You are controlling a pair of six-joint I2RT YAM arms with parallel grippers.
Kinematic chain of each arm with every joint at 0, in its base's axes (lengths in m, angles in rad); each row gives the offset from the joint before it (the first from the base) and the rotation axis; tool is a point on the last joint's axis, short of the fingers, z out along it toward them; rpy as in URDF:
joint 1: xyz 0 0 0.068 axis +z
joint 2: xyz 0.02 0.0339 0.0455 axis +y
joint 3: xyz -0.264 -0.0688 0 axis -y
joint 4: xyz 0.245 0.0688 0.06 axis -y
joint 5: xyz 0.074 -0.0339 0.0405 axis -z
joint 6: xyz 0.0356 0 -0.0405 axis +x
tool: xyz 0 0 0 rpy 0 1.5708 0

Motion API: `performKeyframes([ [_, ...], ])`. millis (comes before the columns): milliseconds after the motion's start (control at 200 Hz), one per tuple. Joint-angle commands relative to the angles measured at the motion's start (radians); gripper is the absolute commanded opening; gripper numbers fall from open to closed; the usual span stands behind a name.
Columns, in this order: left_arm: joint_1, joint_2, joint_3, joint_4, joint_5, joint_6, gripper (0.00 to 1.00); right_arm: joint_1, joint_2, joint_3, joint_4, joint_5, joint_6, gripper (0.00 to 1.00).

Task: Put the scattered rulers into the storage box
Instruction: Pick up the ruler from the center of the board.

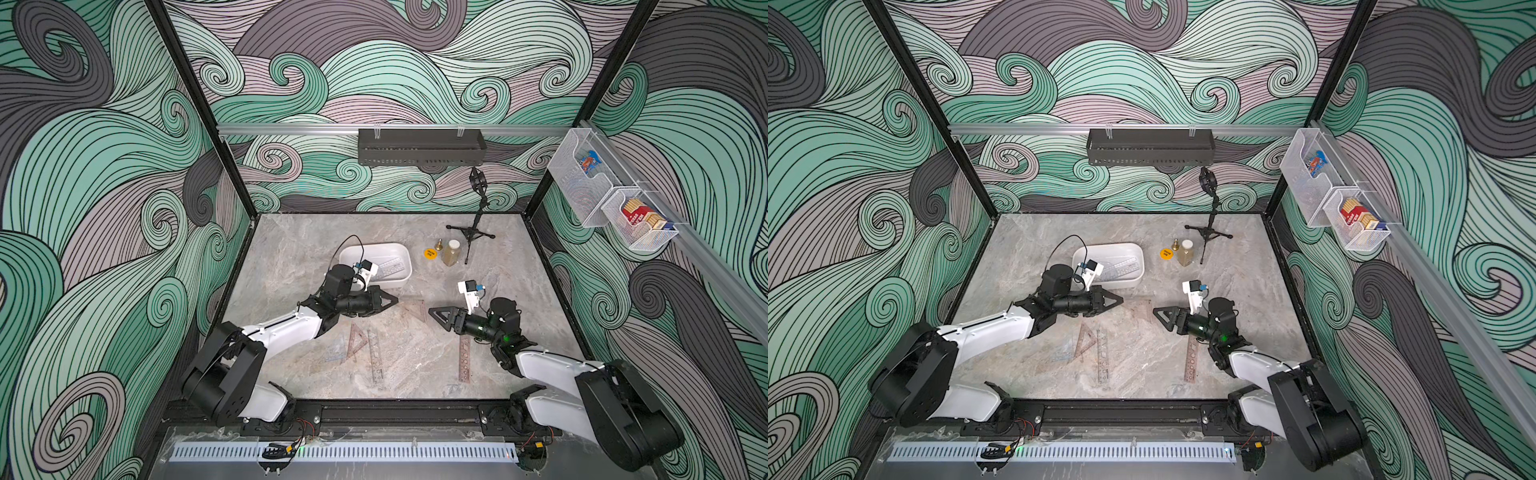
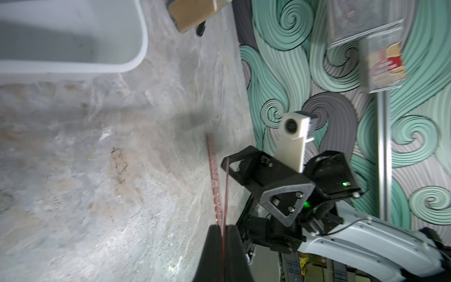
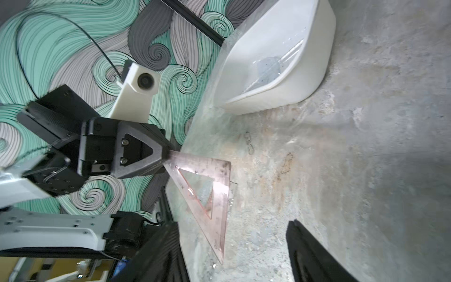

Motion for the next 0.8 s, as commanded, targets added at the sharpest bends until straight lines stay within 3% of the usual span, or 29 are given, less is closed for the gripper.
performKeyframes([
  [0,0.011,-0.036,-0.009,0.111,0.077,-0.082,0.0,-0.008,0.049,0.02,0.231,-0.16,0.213,0.75],
  [125,0.022,-0.055,-0.012,0.119,0.09,-0.094,0.0,-0.006,0.117,0.033,0.411,-0.184,0.328,0.68],
  [365,0.042,-0.08,-0.025,0.117,0.097,-0.092,0.0,0.001,0.221,0.07,0.669,-0.214,0.498,0.32],
  [450,0.045,-0.082,-0.026,0.116,0.1,-0.088,0.0,0.005,0.234,0.08,0.683,-0.217,0.509,0.22],
  [630,0.052,-0.084,-0.033,0.115,0.104,-0.08,0.0,0.009,0.242,0.094,0.669,-0.221,0.506,0.13],
  [730,0.055,-0.082,-0.031,0.111,0.105,-0.067,0.0,0.009,0.238,0.114,0.592,-0.216,0.466,0.01],
  [795,0.059,-0.083,-0.023,0.089,0.101,-0.042,0.0,0.01,0.231,0.144,0.491,-0.208,0.409,0.0],
])
